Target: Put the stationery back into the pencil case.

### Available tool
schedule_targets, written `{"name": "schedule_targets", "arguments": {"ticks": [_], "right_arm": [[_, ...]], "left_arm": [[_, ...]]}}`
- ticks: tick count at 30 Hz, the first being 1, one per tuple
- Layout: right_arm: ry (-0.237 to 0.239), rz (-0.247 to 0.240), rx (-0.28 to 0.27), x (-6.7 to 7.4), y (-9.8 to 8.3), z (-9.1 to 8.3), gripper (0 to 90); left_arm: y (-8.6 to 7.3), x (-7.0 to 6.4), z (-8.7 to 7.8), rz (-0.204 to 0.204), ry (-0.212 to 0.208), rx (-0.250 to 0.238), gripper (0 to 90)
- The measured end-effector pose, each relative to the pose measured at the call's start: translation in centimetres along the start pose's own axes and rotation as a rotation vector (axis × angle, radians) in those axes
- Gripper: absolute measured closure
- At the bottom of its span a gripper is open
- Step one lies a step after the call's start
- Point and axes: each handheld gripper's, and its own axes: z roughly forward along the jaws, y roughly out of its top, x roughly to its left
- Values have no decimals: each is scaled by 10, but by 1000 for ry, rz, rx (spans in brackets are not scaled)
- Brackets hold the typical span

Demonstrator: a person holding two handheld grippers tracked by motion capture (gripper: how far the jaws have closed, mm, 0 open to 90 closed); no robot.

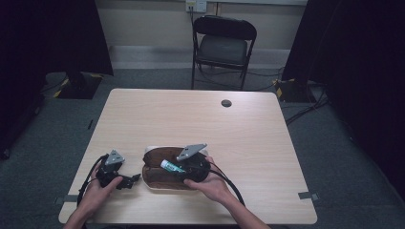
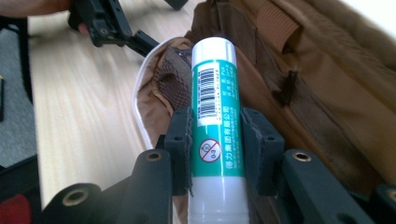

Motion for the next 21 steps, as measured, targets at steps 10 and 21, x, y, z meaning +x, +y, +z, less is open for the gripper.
{"name": "schedule_targets", "arguments": {"ticks": [10,21], "right_arm": [[0,38,22,-9,4,17,660],[-9,68,-6,-16,4,13,598]], "left_arm": [[0,0,0,2,0,2,2],[2,1,2,4,-7,-3,0]]}}
